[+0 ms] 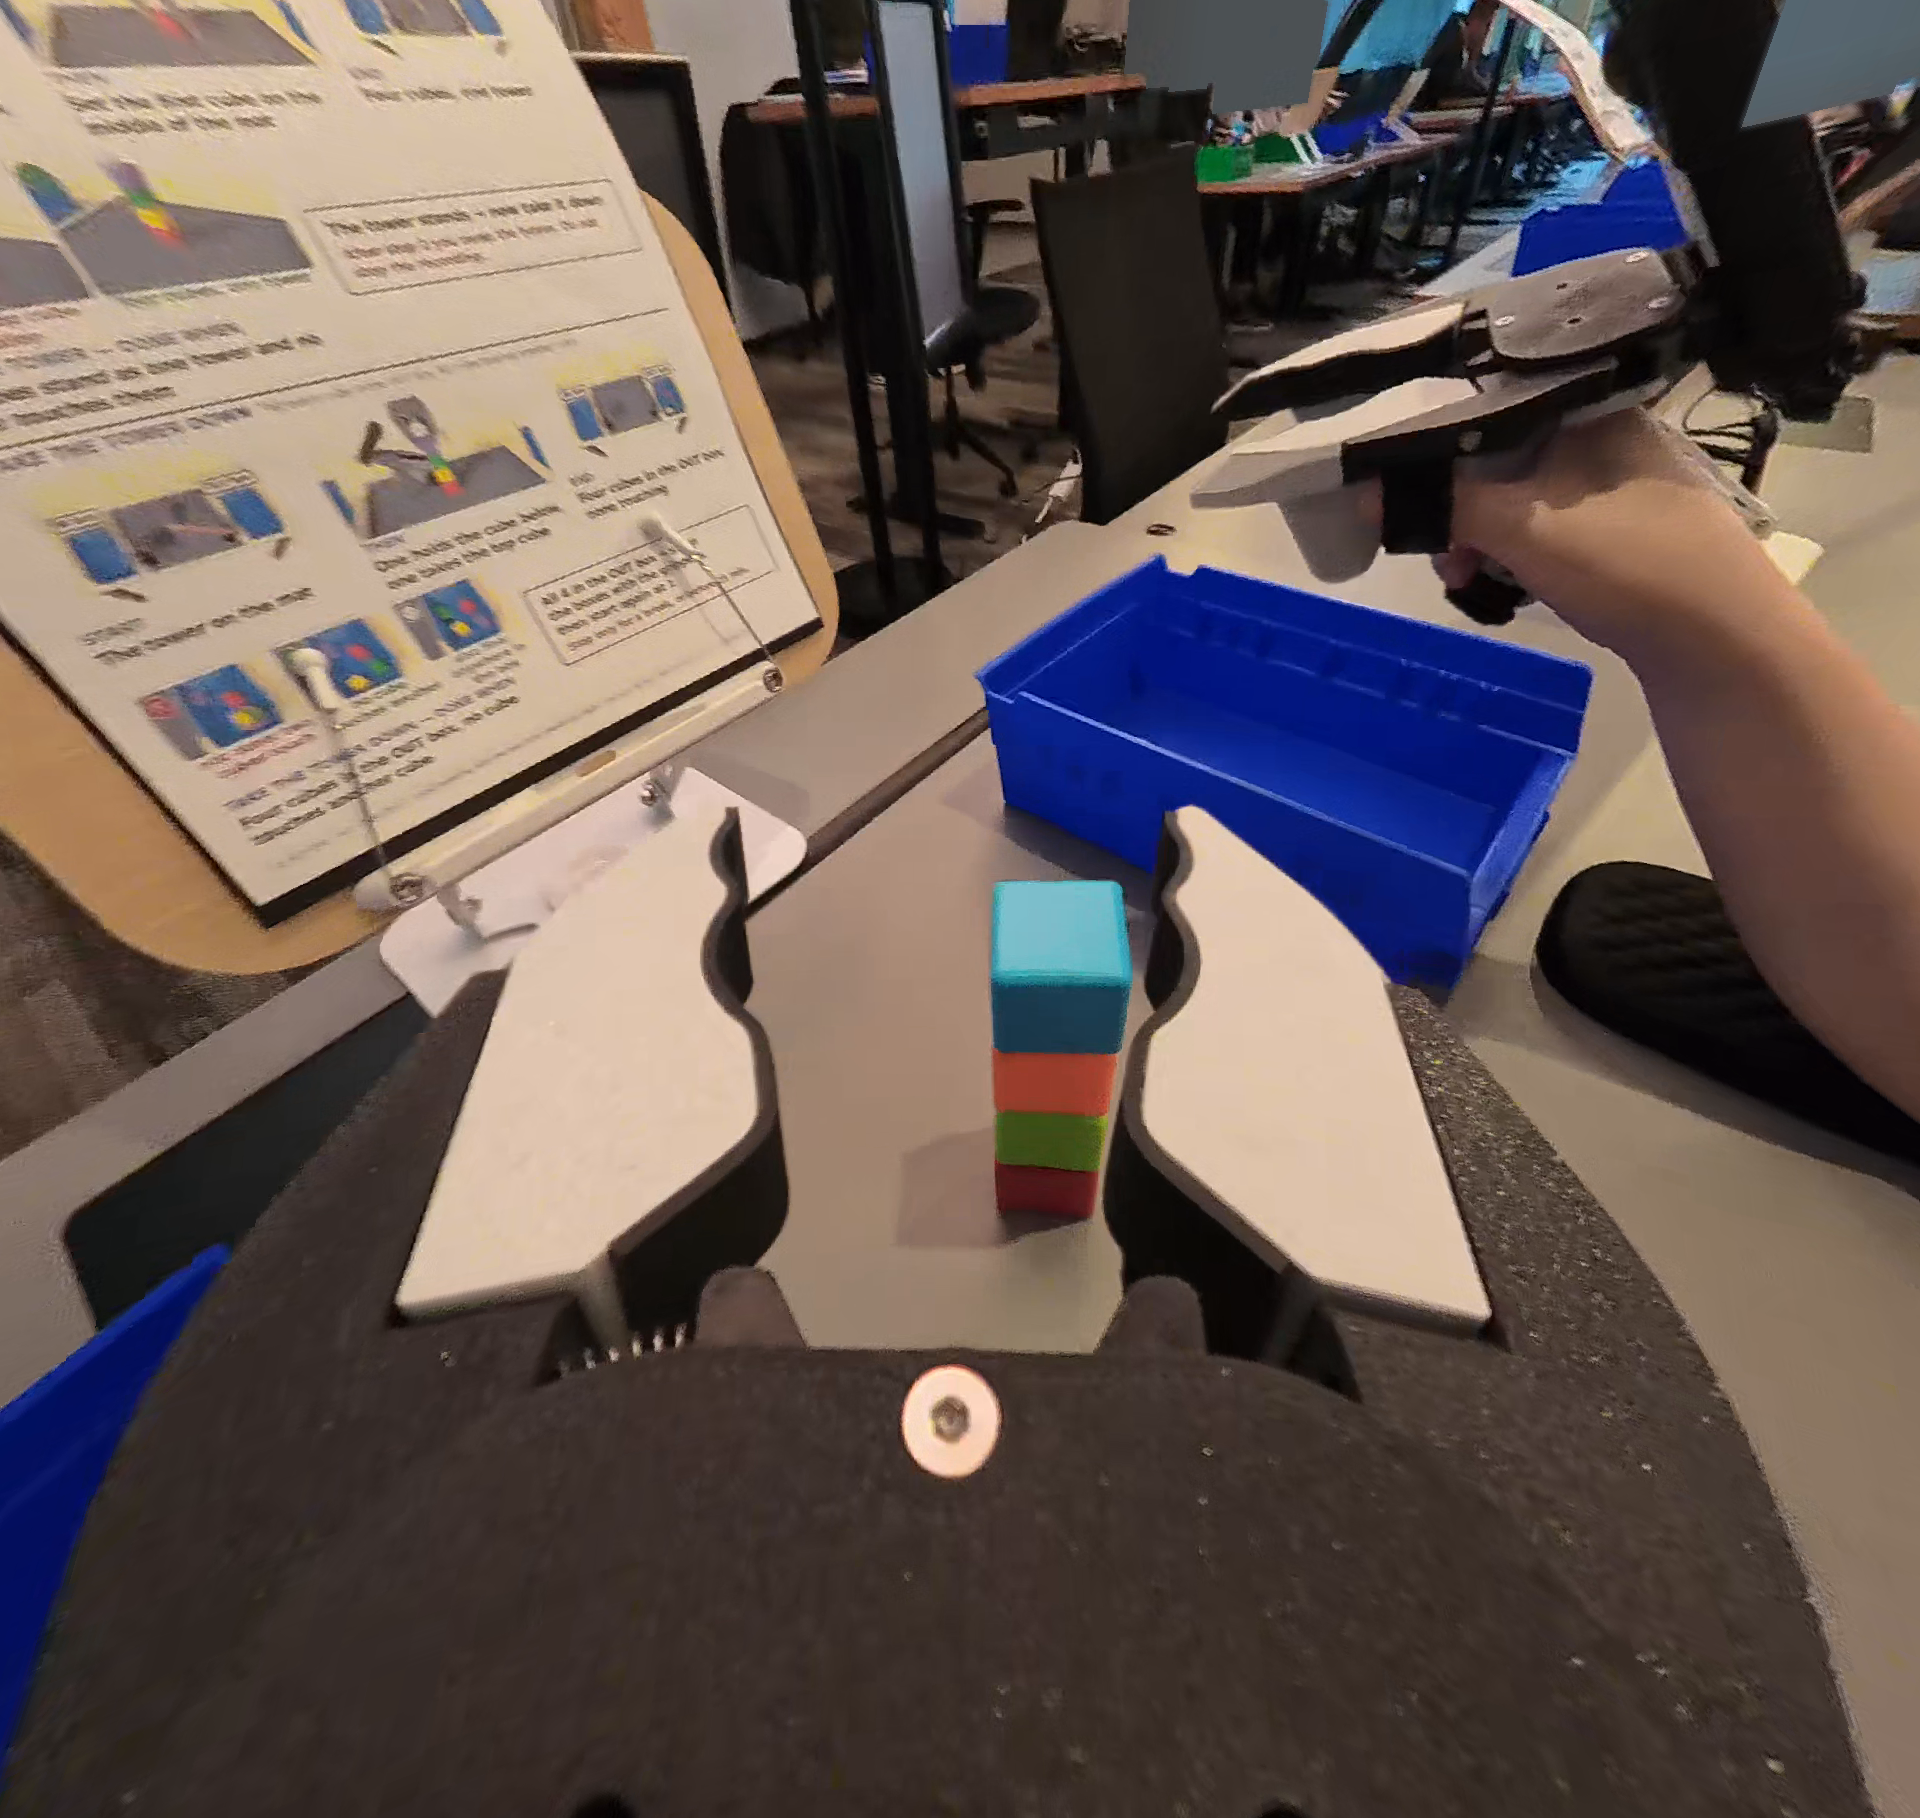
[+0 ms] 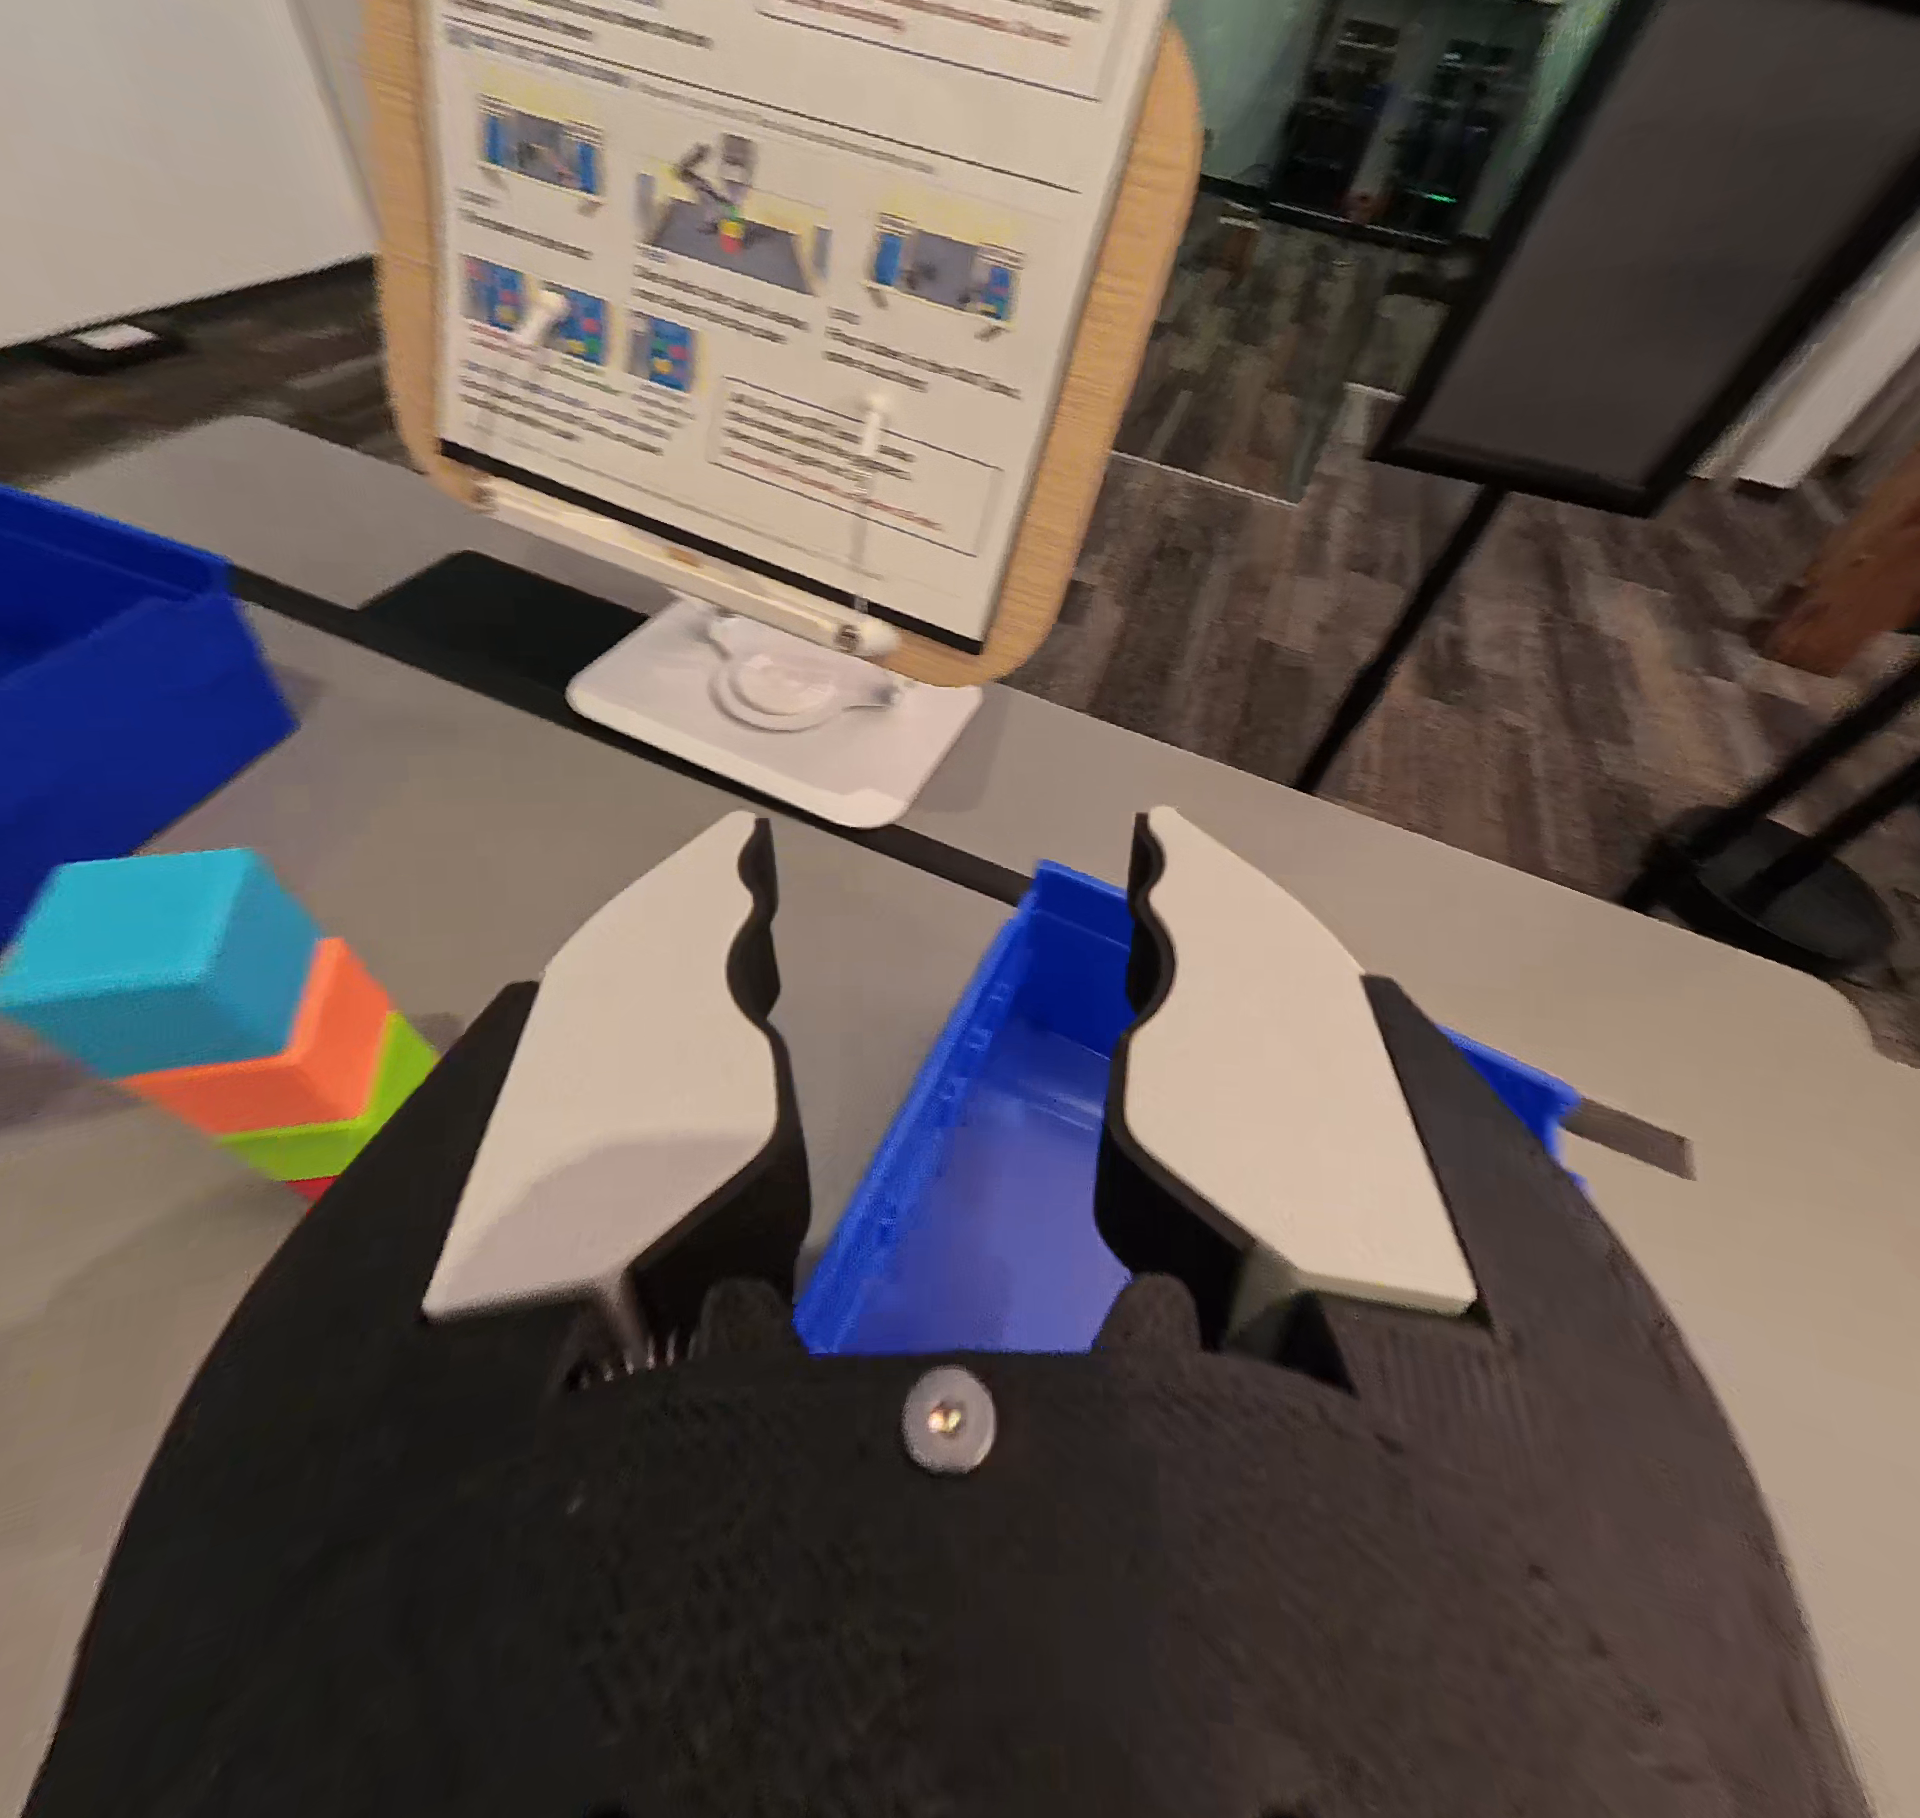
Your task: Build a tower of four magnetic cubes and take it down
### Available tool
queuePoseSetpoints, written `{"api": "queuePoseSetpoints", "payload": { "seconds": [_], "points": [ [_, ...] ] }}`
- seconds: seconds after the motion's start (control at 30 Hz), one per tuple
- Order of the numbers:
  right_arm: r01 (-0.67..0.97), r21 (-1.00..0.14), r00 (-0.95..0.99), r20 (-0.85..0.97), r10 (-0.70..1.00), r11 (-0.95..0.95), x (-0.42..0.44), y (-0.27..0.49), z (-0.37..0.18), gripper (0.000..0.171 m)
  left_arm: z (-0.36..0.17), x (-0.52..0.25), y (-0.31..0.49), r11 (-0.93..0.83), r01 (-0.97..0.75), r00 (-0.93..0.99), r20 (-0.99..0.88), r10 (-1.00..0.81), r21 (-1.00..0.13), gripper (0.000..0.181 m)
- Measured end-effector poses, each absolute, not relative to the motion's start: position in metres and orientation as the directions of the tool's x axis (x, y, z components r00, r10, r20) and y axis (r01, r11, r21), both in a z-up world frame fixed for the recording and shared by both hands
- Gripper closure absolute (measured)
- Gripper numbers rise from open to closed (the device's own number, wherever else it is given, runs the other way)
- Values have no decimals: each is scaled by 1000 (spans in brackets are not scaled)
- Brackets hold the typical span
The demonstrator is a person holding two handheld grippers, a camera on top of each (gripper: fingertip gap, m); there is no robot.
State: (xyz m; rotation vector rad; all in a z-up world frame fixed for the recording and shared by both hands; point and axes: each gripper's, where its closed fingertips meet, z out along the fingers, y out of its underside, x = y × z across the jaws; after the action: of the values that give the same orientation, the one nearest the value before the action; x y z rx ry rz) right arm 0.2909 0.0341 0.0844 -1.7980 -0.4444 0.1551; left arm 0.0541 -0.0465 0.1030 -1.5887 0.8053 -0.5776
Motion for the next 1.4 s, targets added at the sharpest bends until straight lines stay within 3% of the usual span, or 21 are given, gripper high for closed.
{"api": "queuePoseSetpoints", "payload": {
  "seconds": [0.3, 0.47, 0.57, 0.77, 0.93, 1.2, 1.4],
  "points": [
    [256, -955, 783, 115, 612, -148, 223, 9, 83, 104, 43, 68, -55, -221, -215, 568, 62, -821, -951, 108],
    [275, -952, 771, 133, 623, -136, 222, 7, 82, 104, 10, 79, -41, -227, -278, 666, -17, -746, -933, 85],
    [280, -951, 771, 140, 622, -133, 224, 7, 83, 104, -11, 87, -38, -244, -311, 691, -42, -722, -918, 81],
    [279, -951, 748, 129, 651, -132, 222, 6, 83, 104, -45, 111, -34, -281, -295, 650, 24, -759, -913, 94],
    [278, -952, 731, 123, 672, -129, 220, 6, 82, 104, -56, 116, -27, -259, -272, 608, 44, -793, -927, 132],
    [272, -950, 654, 68, 753, -151, 213, 4, 71, 106, -54, 122, -37, -131, -242, 413, 20, -910, -961, 132],
    [276, -954, 278, -35, 960, -114, 173, -41, 56, 106, -54, 130, -60, -96, -263, 255, 27, -967, -960, 132]
  ]
}}
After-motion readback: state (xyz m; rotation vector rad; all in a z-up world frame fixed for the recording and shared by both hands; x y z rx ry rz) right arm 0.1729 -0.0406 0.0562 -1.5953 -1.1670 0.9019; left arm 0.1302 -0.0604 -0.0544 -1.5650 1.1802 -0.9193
